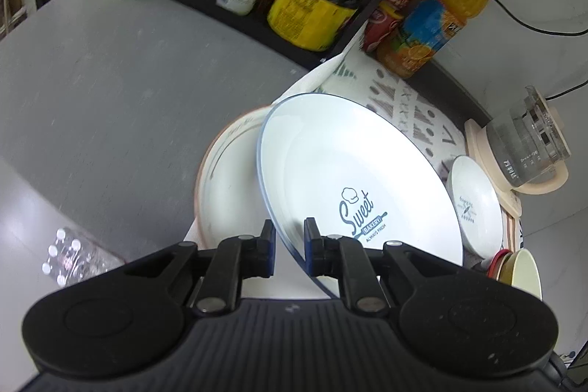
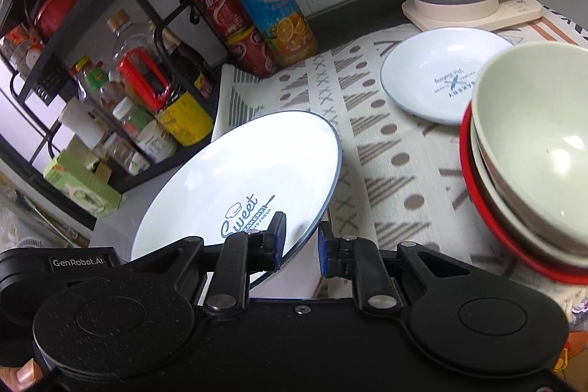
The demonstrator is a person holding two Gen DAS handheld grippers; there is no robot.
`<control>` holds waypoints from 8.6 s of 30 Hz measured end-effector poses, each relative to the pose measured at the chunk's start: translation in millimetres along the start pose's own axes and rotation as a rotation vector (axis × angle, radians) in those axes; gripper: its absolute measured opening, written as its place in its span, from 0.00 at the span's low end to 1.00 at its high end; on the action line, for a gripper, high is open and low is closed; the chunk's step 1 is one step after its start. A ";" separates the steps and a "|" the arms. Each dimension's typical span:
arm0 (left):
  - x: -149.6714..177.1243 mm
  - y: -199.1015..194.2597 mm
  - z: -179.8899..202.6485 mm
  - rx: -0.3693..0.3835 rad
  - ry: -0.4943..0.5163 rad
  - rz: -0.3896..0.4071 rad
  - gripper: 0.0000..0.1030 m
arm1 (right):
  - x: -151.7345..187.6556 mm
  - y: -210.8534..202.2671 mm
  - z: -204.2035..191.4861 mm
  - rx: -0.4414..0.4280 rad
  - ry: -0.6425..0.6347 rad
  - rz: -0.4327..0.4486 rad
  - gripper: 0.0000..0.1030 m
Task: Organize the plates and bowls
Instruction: 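Carry the 'Sweet' plate with both grippers onto the large flower-motif plate, then open both grippers to release the 'Sweet' plate on the flower plate, then move both grippers toward the white 'BAKERY' plate, then close both grippers on the rim of the 'BAKERY' plate, then lift the 'BAKERY' plate with both grippers and carry it onto the plate stack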
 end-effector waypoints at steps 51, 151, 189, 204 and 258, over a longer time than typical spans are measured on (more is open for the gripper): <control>-33.8 19.4 -61.2 -0.061 -0.140 -0.038 0.18 | 27.6 42.4 -4.6 0.094 -0.169 -0.184 0.17; -20.5 186.7 227.9 0.127 0.198 -0.350 0.31 | -170.8 29.5 240.3 0.127 0.343 -0.204 0.53; -48.5 157.9 222.8 0.184 0.135 -0.236 0.15 | -192.6 61.0 189.5 -0.008 0.118 -0.234 0.11; -55.6 103.9 198.8 0.203 0.124 -0.159 0.15 | -185.8 30.0 145.6 -0.046 0.076 -0.183 0.11; -5.9 32.0 -4.0 0.069 -0.104 -0.084 0.15 | -44.8 29.0 2.3 -0.060 -0.194 -0.322 0.11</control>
Point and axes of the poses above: each gripper's, at about its wrist camera, not at the fingertips, and y roughly the way its jaws point, z to its right, x to its underside, the point moved 7 cm from there along y, roughly the way its jaws point, and after that the axes turned 1 degree about y, right-handed, at the moved point
